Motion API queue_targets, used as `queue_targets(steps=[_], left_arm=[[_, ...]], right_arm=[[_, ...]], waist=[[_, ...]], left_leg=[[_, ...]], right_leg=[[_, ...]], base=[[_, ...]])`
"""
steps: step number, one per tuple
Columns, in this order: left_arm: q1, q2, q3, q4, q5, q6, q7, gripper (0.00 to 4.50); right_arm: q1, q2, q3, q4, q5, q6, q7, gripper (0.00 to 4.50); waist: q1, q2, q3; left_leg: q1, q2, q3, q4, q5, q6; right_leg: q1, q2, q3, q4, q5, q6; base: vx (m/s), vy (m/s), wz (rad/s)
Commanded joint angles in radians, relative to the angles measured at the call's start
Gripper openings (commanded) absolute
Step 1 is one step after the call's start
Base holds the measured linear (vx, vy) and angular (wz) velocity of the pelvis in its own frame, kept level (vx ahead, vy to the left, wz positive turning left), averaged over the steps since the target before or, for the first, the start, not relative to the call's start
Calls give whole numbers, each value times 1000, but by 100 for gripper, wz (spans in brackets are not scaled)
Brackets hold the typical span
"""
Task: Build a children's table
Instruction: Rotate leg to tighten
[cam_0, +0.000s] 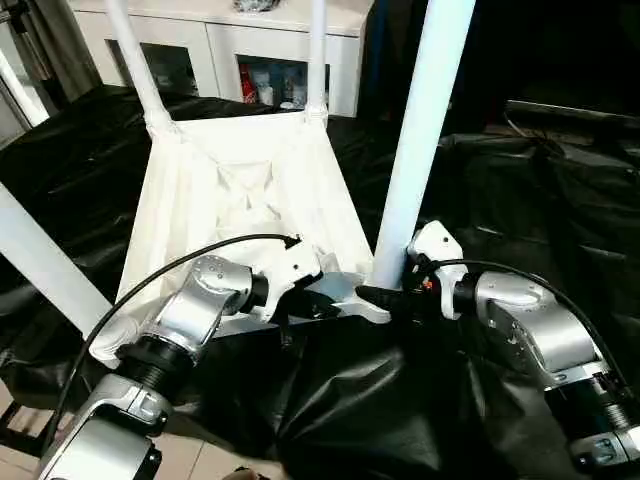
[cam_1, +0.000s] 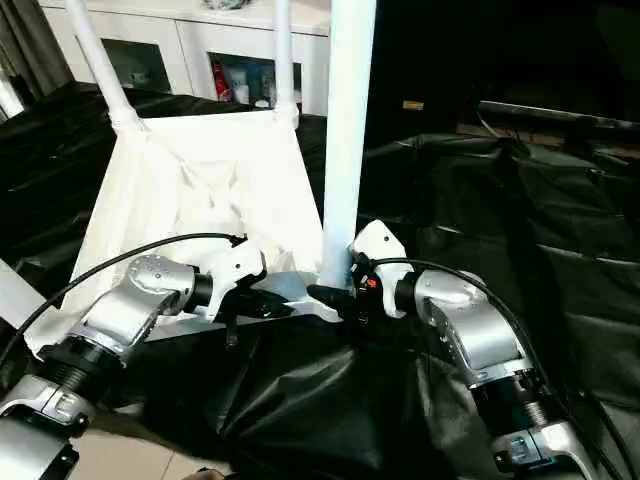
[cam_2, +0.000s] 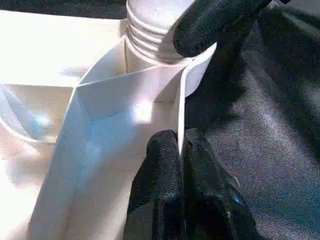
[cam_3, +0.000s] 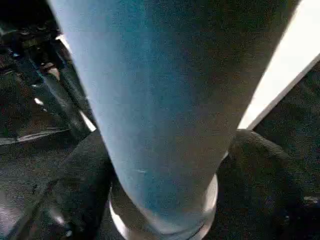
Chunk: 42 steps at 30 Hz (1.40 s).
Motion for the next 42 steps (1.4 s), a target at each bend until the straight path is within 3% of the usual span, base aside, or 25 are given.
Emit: queue_targets(steps=[1,7,11,17,18,20,21,22,23,24,26,29,33,37,42], left_arm=[[3,-18,-27,-36,-27,-31,-63,0],[0,-22,-24,-26,-27,-27,-48,0],[-18,-54,0,9,-18,-6,22,0],[-150,-219,109,167,-13,113,352,0],[-177,-249,127,195,-18,127,404,0],[-206,-281,145,223,-20,135,460,0],[-222,-300,145,238,-12,131,483,0],[-231,-312,141,245,-4,123,492,0],[-236,-319,139,250,0,113,494,0],[-240,-324,138,256,3,107,496,0],[-239,-327,135,257,5,102,488,0],[-210,-308,108,225,11,76,431,0],[-173,-272,87,182,5,36,353,0],[-118,-201,63,121,-17,12,219,0],[-41,-108,17,3,-59,-5,17,0]], right_arm=[[9,-3,28,-1,-19,-5,12,330],[20,-5,54,-16,-25,1,17,280],[35,36,33,-6,-33,-3,-45,261],[-7,255,-116,148,-21,59,-440,252],[-26,298,-145,180,-13,68,-509,252],[-55,346,-172,221,-13,66,-594,252],[-77,377,-173,244,-29,53,-632,252],[-90,395,-168,253,-41,39,-644,252],[-98,410,-163,253,-42,34,-639,284],[-101,421,-161,252,-41,32,-633,303],[-101,428,-160,242,-37,33,-621,318],[-92,400,-134,203,-45,30,-555,359],[-73,331,-106,149,-41,33,-463,383],[-30,176,-47,54,-33,42,-243,383],[8,31,-11,-26,-15,52,-32,383]], waist=[[-2,-20,-61],[-2,-19,-59],[-3,-20,-57],[-23,-23,-50],[-26,-19,-54],[-34,-21,-57],[-39,-13,-58],[-42,-14,-59],[-43,-15,-60],[-42,-16,-61],[-39,-16,-63],[-33,-20,-66],[-28,-24,-65],[-17,-23,-64],[-3,-22,-67]], left_leg=[[9,34,-10,-68,-293,47],[9,34,-10,-68,-280,50],[9,33,-10,-69,-298,44],[17,19,-16,-62,-368,13],[16,15,-20,-59,-369,10],[8,16,-23,-63,-358,18],[8,19,-24,-67,-356,23],[7,19,-24,-67,-355,24],[3,20,-24,-70,-349,30],[7,19,-20,-68,-346,38],[4,21,-18,-69,-322,50],[1,24,-12,-67,-265,69],[-1,24,-8,-66,-236,87],[2,29,-7,-66,-222,97],[8,37,-5,-65,-193,100]], right_leg=[[44,-63,41,-82,-459,-147],[43,-62,41,-82,-462,-143],[40,-62,39,-88,-512,-126],[25,-60,23,-114,-672,-69],[30,-62,18,-115,-685,-58],[38,-62,14,-117,-656,-55],[37,-61,14,-118,-620,-63],[37,-61,14,-117,-603,-70],[42,-61,14,-114,-572,-79],[38,-61,18,-113,-549,-89],[43,-61,24,-106,-498,-111],[50,-62,30,-92,-394,-156],[55,-63,32,-89,-390,-161],[57,-63,34,-85,-390,-155],[55,-64,39,-73,-326,-189]], base=[[0,0,0],[0,0,0],[0,0,0],[0,0,0],[0,0,0],[0,0,0],[0,0,0],[0,0,0],[0,0,0],[0,0,0],[0,0,0],[0,0,0],[0,0,0],[0,0,0],[0,0,0]])
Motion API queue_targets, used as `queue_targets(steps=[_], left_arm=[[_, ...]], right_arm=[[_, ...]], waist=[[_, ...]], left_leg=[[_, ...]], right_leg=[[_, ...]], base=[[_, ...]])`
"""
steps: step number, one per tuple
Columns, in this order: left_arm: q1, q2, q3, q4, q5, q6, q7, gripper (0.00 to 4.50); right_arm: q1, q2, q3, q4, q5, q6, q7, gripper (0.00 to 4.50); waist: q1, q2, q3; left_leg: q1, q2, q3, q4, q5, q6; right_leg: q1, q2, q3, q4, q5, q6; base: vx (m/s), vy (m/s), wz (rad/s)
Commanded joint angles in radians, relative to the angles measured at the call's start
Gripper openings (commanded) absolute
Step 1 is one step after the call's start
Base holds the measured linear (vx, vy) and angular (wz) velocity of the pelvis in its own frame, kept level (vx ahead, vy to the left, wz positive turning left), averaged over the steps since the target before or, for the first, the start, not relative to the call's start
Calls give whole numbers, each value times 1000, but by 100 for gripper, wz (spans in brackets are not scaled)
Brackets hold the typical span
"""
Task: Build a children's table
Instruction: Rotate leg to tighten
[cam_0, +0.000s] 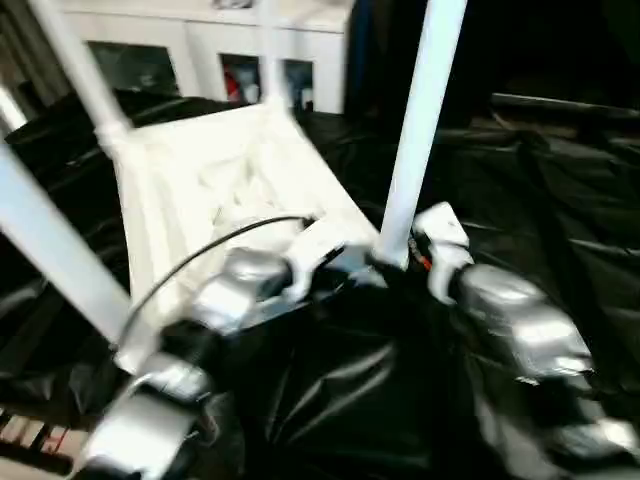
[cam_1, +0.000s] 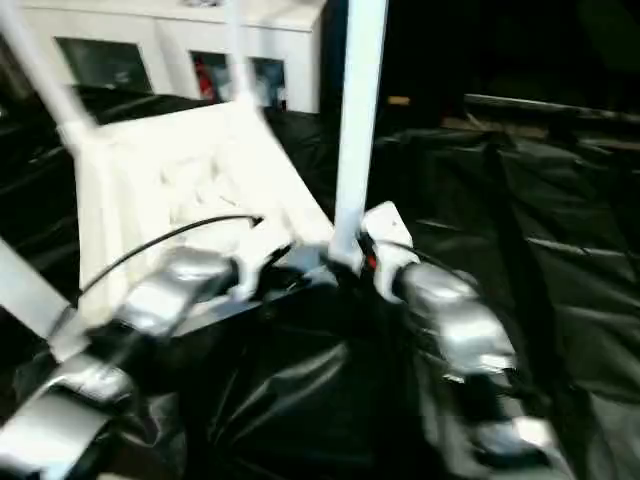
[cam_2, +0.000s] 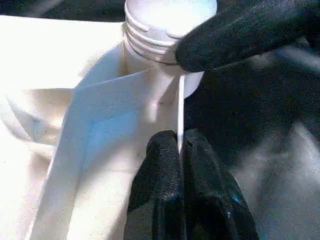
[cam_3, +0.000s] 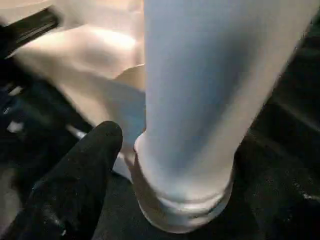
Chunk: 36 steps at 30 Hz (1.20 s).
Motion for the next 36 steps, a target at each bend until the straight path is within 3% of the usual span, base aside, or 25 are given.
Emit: queue_targets(steps=[1,3,6,7,19,22,23,24,26,27,28,29,30,32,33,36], left_arm=[[17,-7,-27,-73,-85,-49,-122,0],[25,9,-35,-85,-86,-56,-149,0],[34,25,-37,-95,-84,-53,-170,0],[37,33,-36,-95,-78,-57,-175,0],[49,30,-25,-107,-79,-37,-173,0],[37,5,-14,-87,-74,-23,-128,0],[-7,-53,18,-23,-59,16,-5,0],[-22,-72,29,-1,-53,29,37,0],[-49,-100,43,39,-40,41,105,0],[-53,-104,45,45,-38,43,115,0],[-104,-162,73,118,-27,70,237,0],[-118,-179,82,139,-25,77,272,0],[-133,-197,87,161,-24,80,302,0],[-146,-216,85,178,-19,70,320,0],[-150,-223,84,185,-14,59,321,0],[-149,-233,77,176,-11,34,290,0]], right_arm=[[15,-21,45,-32,21,20,94,383],[17,-37,54,-34,19,22,114,383],[21,-61,69,-41,18,10,142,369],[20,-67,75,-39,14,13,151,359],[49,-20,73,-56,45,29,140,279],[54,25,53,-28,35,28,69,276],[29,107,8,58,-2,19,-104,275],[19,134,-9,87,-9,22,-158,275],[3,173,-32,127,-11,21,-222,275],[1,179,-34,133,-12,21,-232,274],[-34,257,-60,203,-26,16,-366,274],[-45,280,-69,223,-30,14,-410,274],[-59,313,-85,246,-30,26,-461,274],[-71,349,-76,247,-31,18,-473,274],[-76,365,-76,250,-34,13,-478,330],[-86,390,-70,245,-29,0,-452,350]], waist=[[4,-21,-67],[10,-19,-64],[9,-22,-62],[9,-23,-63],[12,-26,-64],[9,-26,-63],[8,-23,-63],[-1,-19,-59],[-12,-19,-60],[-14,-20,-59],[-15,-17,-60],[-22,-19,-59],[-25,-19,-62],[-28,-16,-62],[-28,-17,-63],[-27,-16,-63]], left_leg=[[7,38,-4,-55,-192,98],[18,40,3,-54,-216,91],[9,40,1,-58,-229,71],[12,39,2,-57,-235,67],[7,35,4,-53,-211,65],[6,34,4,-54,-221,57],[7,34,3,-54,-224,52],[9,29,4,-54,-249,38],[1,27,-6,-57,-272,19],[5,27,-4,-56,-287,21],[10,25,-2,-53,-297,21],[14,19,-1,-49,-314,20],[7,17,-3,-49,-298,20],[8,21,-5,-52,-301,28],[7,21,-4,-52,-301,37],[4,21,-2,-52,-289,53]], right_leg=[[55,-63,44,-62,-325,-192],[44,-61,48,-67,-334,-204],[49,-60,48,-63,-376,-181],[46,-60,49,-64,-382,-177],[46,-60,51,-61,-388,-158],[45,-60,50,-63,-402,-158],[44,-60,50,-64,-410,-157],[37,-57,47,-72,-452,-152],[48,-60,40,-75,-509,-122],[42,-58,41,-80,-522,-115],[37,-58,41,-81,-526,-115],[31,-57,39,-87,-553,-113],[38,-57,37,-88,-551,-108],[38,-55,37,-88,-525,-109],[39,-56,38,-87,-503,-116],[42,-55,40,-83,-467,-129]], base=[[0,0,0],[0,0,0],[0,0,0],[0,0,0],[0,0,0],[0,0,0],[0,0,0],[0,0,0],[0,0,0],[0,0,0],[0,0,0],[0,0,0],[0,0,0],[0,0,0],[0,0,0],[0,0,0]])
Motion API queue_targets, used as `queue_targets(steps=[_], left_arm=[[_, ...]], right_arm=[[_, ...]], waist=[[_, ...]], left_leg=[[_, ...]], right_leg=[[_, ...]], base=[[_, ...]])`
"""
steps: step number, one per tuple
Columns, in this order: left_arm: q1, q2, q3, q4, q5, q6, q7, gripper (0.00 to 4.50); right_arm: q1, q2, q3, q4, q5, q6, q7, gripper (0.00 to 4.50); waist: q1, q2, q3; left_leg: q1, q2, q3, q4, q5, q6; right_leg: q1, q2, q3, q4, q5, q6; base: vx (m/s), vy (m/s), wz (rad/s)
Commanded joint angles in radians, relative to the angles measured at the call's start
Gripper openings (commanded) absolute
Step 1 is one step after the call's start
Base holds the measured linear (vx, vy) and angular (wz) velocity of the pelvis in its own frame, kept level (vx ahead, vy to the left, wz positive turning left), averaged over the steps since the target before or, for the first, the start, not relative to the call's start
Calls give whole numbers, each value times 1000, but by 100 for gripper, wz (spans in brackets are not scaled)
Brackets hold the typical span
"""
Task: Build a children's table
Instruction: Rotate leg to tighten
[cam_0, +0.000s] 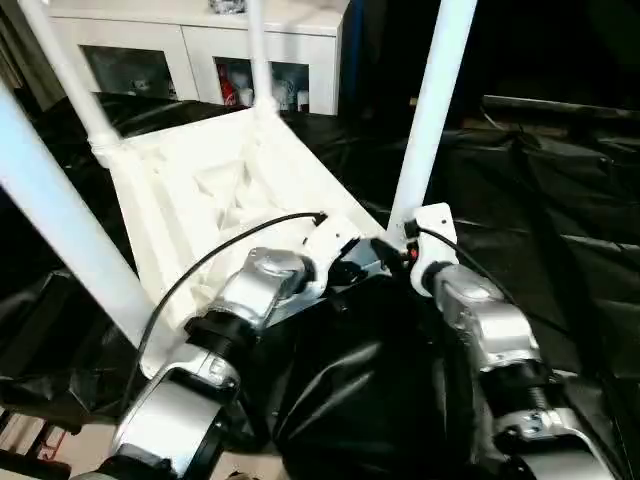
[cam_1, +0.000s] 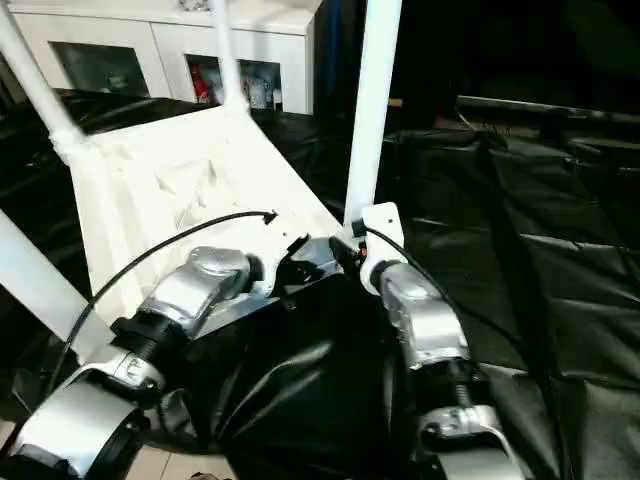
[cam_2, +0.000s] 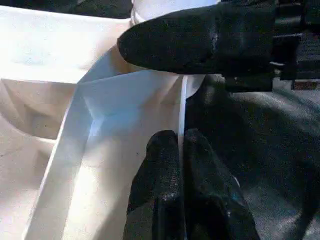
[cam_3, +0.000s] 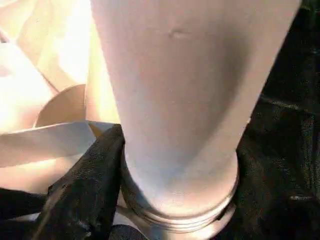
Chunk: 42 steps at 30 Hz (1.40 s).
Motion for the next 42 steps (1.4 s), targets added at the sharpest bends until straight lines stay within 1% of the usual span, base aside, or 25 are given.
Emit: queue_targets(steps=[1,7,8,9,10,11,13,14,15,17,18,19,20,23,25,26,27,31,34,36,37,38,40,41,42], left_arm=[[-25,-55,8,-20,-29,-57,-12,0],[3,-14,-30,-55,-31,-117,-108,0],[33,22,-48,-92,-42,-153,-188,0],[34,23,-49,-93,-42,-155,-192,0],[65,60,-65,-136,-55,-171,-274,0],[74,73,-69,-147,-57,-173,-297,0],[86,92,-77,-163,-59,-184,-330,0],[101,117,-85,-185,-67,-176,-375,0],[109,134,-88,-198,-74,-172,-404,0],[114,143,-89,-204,-78,-173,-419,0],[118,156,-91,-209,-81,-179,-435,0],[118,156,-91,-209,-81,-179,-435,0],[126,175,-95,-218,-87,-178,-463,0],[144,207,-95,-242,-90,-174,-507,0],[151,215,-94,-248,-88,-176,-515,0],[156,219,-90,-254,-87,-174,-519,0],[156,219,-90,-254,-87,-174,-519,0],[172,229,-89,-273,-87,-163,-534,0],[175,229,-92,-274,-87,-162,-532,0],[174,219,-90,-272,-86,-157,-513,0],[174,219,-90,-272,-86,-157,-513,0],[154,181,-75,-241,-73,-133,-443,0],[123,135,-55,-193,-58,-110,-351,0],[111,119,-47,-176,-53,-105,-318,0],[101,105,-40,-160,-48,-101,-286,0]], right_arm=[[2,76,91,12,29,17,84,362],[12,15,121,-27,27,11,183,420],[33,-50,149,-78,38,16,288,420],[34,-53,150,-80,38,16,292,420],[59,-125,181,-138,49,21,406,420],[68,-149,189,-156,54,23,438,420],[78,-181,197,-178,62,29,483,420],[93,-226,207,-205,68,25,545,420],[100,-253,214,-216,68,23,580,420],[103,-267,216,-220,66,22,599,420],[105,-283,218,-222,62,20,617,420],[105,-283,218,-222,62,20,617,420],[108,-304,224,-223,56,15,640,396],[115,-335,231,-235,58,23,674,383],[116,-338,228,-238,62,24,676,371],[117,-336,222,-242,71,31,678,349],[117,-336,222,-242,71,31,678,349],[131,-320,228,-263,83,44,687,303],[140,-313,236,-265,80,41,685,287],[147,-289,231,-256,76,42,648,277],[147,-289,231,-256,76,42,648,276],[134,-216,192,-206,63,43,518,275],[114,-146,149,-152,52,50,389,274],[107,-126,137,-136,49,54,352,274],[101,-108,126,-122,46,59,318,274]], waist=[[5,-16,-63],[5,-17,-61],[6,-17,-61],[11,-20,-60],[10,-21,-60],[16,-20,-62],[17,-19,-62],[26,-18,-62],[33,-20,-63],[34,-20,-63],[35,-20,-63],[34,-20,-63],[35,-19,-63],[36,-21,-63],[37,-20,-64],[38,-19,-65],[37,-19,-65],[37,-22,-66],[38,-23,-68],[36,-27,-68],[37,-25,-68],[33,-29,-65],[28,-24,-63],[18,-27,-62],[16,-28,-62]], left_leg=[[6,19,-15,-66,-289,54],[5,22,-18,-69,-301,59],[6,23,-17,-69,-302,59],[5,26,-18,-70,-302,66],[7,26,-15,-69,-306,68],[6,29,-14,-68,-290,78],[7,29,-14,-69,-284,78],[10,32,-12,-68,-268,77],[12,34,-11,-68,-264,74],[7,36,-12,-71,-257,70],[10,35,-11,-69,-259,66],[6,33,-11,-70,-255,66],[8,34,-11,-70,-256,64],[9,34,-11,-69,-257,63],[8,35,-11,-69,-251,61],[10,35,-10,-69,-251,60],[8,35,-11,-69,-249,57],[9,35,-11,-68,-250,54],[8,35,-10,-67,-237,55],[7,35,-9,-66,-227,59],[7,34,-10,-67,-227,57],[6,34,-9,-67,-233,53],[9,29,-9,-68,-252,40],[2,28,-15,-71,-270,19],[8,28,-19,-72,-294,9]], right_leg=[[45,-51,30,-94,-464,-136],[46,-53,29,-94,-477,-137],[47,-53,30,-93,-477,-139],[50,-54,31,-93,-474,-135],[47,-54,33,-93,-475,-137],[49,-56,37,-89,-453,-142],[46,-56,37,-88,-450,-145],[45,-57,38,-87,-443,-153],[44,-56,39,-84,-430,-159],[47,-56,39,-78,-406,-168],[45,-56,40,-78,-402,-171],[48,-57,39,-77,-403,-172],[47,-57,39,-78,-407,-172],[47,-58,41,-78,-420,-166],[47,-59,41,-77,-419,-166],[46,-58,41,-77,-417,-167],[47,-57,40,-75,-410,-169],[47,-58,40,-75,-411,-167],[48,-58,41,-73,-403,-166],[47,-57,41,-71,-385,-171],[48,-58,41,-71,-387,-170],[46,-57,41,-74,-404,-164],[39,-57,39,-80,-450,-157],[46,-57,33,-82,-502,-135],[44,-57,31,-88,-536,-116]], base=[[0,0,0],[0,0,0],[0,0,0],[0,0,0],[0,0,0],[0,0,0],[0,0,0],[0,0,0],[0,0,0],[0,0,0],[0,0,0],[0,0,0],[0,0,0],[0,0,0],[0,0,0],[0,0,0],[0,0,0],[0,0,0],[0,0,0],[0,0,0],[0,0,0],[0,0,0],[0,0,0],[0,0,0],[0,0,0]])
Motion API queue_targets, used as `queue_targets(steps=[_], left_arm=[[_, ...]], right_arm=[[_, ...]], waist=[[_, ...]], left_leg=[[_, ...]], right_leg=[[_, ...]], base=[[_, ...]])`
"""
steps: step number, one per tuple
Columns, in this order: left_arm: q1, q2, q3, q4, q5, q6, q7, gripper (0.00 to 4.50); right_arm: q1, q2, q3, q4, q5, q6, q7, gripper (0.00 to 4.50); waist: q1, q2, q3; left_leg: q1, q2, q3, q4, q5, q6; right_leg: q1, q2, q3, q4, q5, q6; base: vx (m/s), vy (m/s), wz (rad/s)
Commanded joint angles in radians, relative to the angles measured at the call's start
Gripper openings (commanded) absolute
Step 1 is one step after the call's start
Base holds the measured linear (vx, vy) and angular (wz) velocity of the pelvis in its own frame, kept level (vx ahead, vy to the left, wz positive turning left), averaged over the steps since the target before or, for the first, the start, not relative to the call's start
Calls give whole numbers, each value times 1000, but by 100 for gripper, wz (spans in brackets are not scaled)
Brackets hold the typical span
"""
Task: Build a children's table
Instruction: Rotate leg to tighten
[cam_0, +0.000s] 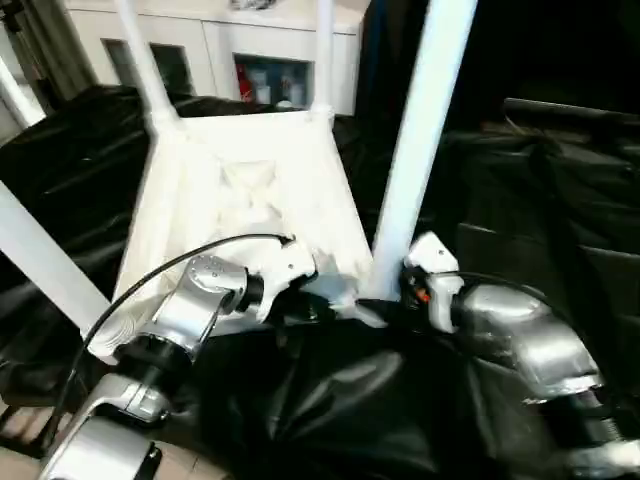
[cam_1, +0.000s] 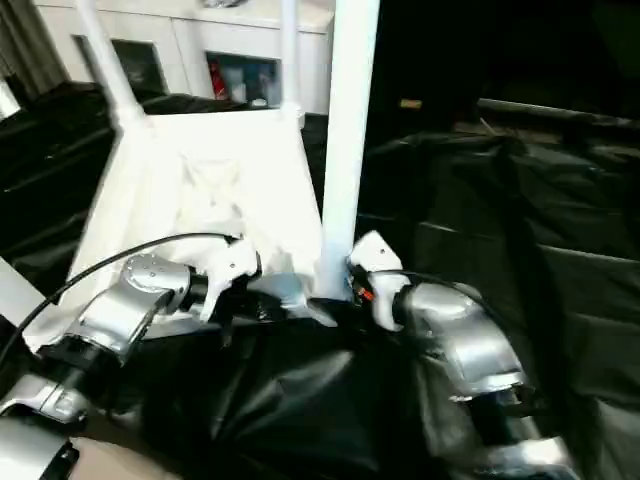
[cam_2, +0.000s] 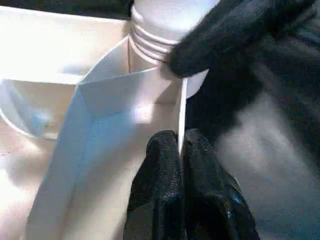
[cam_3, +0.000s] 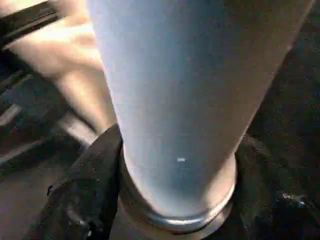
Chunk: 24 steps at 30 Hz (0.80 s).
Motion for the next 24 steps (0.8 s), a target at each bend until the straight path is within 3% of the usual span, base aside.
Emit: queue_targets(steps=[1,2,4,6,7,9,11,17,24], left_arm=[[-40,-107,16,26,-48,0,84,0],[-57,-130,28,49,-46,5,129,0],[-104,-198,57,98,-48,24,239,0],[-116,-218,59,107,-48,22,261,0],[-119,-231,55,105,-46,20,265,0],[-111,-232,47,90,-41,10,248,0],[-102,-231,44,79,-42,6,223,0],[-39,-146,5,10,-53,-22,77,0],[23,-53,-25,-76,-83,-55,-96,0]], right_arm=[[-27,75,-1,66,2,29,-121,274],[-39,103,-18,85,0,32,-169,273],[-91,183,-54,140,4,25,-289,273],[-107,205,-54,149,1,20,-312,273],[-116,219,-49,150,-1,17,-316,308],[-115,224,-43,140,-2,20,-294,308],[-113,225,-41,133,-2,23,-277,348],[-62,78,57,37,-21,24,-67,362],[-17,-74,93,-62,18,35,158,362]], waist=[[-3,-17,-58],[-9,-18,-56],[-19,-10,-56],[-21,-16,-59],[-20,-16,-60],[-17,-16,-61],[-15,-17,-63],[-8,-20,-63],[3,-16,-61]], left_leg=[[12,27,-22,-71,-312,8],[19,23,-22,-67,-346,8],[16,16,-23,-64,-354,10],[13,15,-25,-65,-344,17],[6,17,-24,-68,-324,32],[6,17,-21,-68,-309,47],[4,19,-18,-67,-283,60],[0,23,-15,-67,-251,84],[5,33,-16,-71,-259,79]], right_leg=[[40,-56,31,-92,-547,-113],[32,-56,28,-100,-585,-105],[31,-55,24,-105,-603,-91],[38,-55,22,-107,-594,-88],[41,-55,23,-103,-556,-90],[40,-55,27,-100,-513,-102],[43,-55,30,-93,-461,-124],[53,-56,32,-84,-406,-147],[50,-57,34,-80,-409,-159]], base=[[0,0,0],[0,0,0],[0,0,0],[0,0,0],[0,0,0],[0,0,0],[0,0,0],[0,0,0],[0,0,0]])
